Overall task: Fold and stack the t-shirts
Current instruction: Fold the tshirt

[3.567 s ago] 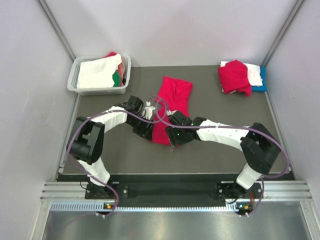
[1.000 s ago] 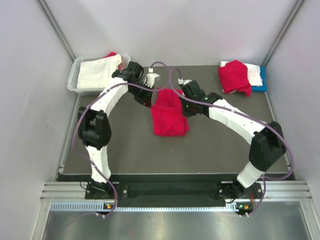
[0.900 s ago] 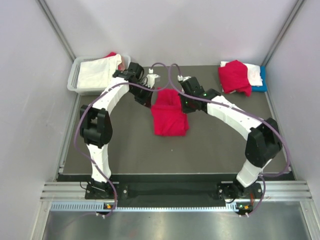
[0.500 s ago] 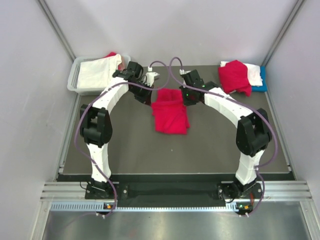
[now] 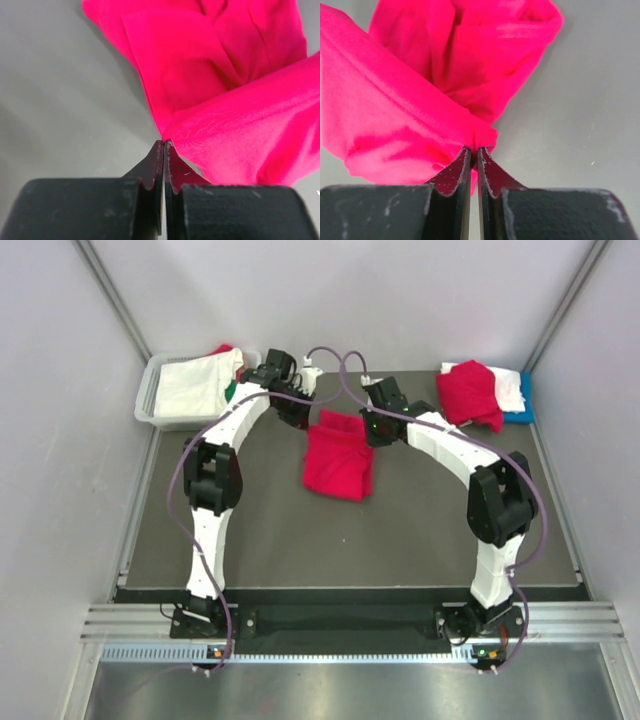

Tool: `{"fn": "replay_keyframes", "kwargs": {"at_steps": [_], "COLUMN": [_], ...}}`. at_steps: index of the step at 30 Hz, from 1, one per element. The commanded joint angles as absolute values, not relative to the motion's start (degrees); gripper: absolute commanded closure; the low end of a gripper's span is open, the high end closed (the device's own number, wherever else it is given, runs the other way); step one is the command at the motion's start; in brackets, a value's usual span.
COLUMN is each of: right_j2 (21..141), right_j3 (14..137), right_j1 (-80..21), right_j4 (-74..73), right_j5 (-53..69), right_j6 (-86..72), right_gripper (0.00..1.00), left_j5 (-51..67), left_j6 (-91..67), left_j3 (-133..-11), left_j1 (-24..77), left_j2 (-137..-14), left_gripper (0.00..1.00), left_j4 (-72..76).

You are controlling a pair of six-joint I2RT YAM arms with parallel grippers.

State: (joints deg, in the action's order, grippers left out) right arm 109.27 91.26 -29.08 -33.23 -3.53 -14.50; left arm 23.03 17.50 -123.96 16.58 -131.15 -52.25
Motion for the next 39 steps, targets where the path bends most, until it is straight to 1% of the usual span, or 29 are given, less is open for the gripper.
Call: {"fn": "replay_keyframes", "kwargs": {"at_steps": [1,5,11,17,21,27,32,33,34,35,36,38,39], "right_j2": [110.6,112.2,113.7,115.6,117.5,121.0,123.9,124.4,125.3,125.9,126.5,128.5,128.8], "right_j3": [95.0,96.7,96.3,96.8,99.4,104.5,107.7,108.0,108.5,109.5,110.2,112.9,113.7], "right_j1": [-25.2,-23.5,-22.9,-22.7,-21.8,-20.1,-19.2,-19.2,-19.2,-18.9,-18.8,-18.7,-18.6], "right_j4": [-33.4,-33.5,-33.3,-32.3,-32.7,-33.5,-34.5,-34.5,-34.7,-35.0,-35.4,-37.3,-38.0], "right_j5": [-7.5,-7.2,-8.9,-9.3,-9.8,-9.4,-9.8,-9.8,-9.8,-9.8,-9.9,-10.6,-11.2], "right_j6": [-13.4,-13.4,-12.8,-12.7,-12.2,-12.0,-11.4,-11.3,-11.2,-11.2,-11.1,-10.9,-10.8], "right_gripper": [0.95,0.96,0.96,0.97,0.98,0.98,0.98,0.96,0.94,0.88,0.67,0.56,0.39], "left_j5": [18.1,18.2,19.1,17.6,15.7,13.6,11.5,10.8,10.1,8.2,7.6,6.5,6.8], "left_j6": [16.9,16.4,15.7,14.3,12.9,12.4,11.3,10.6,9.9,9.6,8.5,7.6,6.7], "left_j3": [-130.5,-130.7,-131.0,-130.7,-129.2,-133.6,-133.9,-133.9,-133.9,-133.9,-133.9,-133.7,-133.4], "left_j1": [15.0,15.3,15.4,15.5,15.5,15.3,15.3,15.3,15.3,15.3,15.2,14.9,14.6], "left_j2": [-133.6,-134.4,-135.2,-136.3,-136.5,-140.2,-141.6,-141.9,-142.5,-142.8,-143.2,-143.7,-143.5], "left_gripper": [1.0,1.0,1.0,1.0,1.0,1.0,1.0,0.99,0.94,0.88,0.72,0.59,0.47], "left_j4": [-52.9,-52.0,-50.7,-47.3,-42.7,-41.0,-38.1,-37.5,-37.2,-36.6,-35.9,-35.6,-35.1]}}
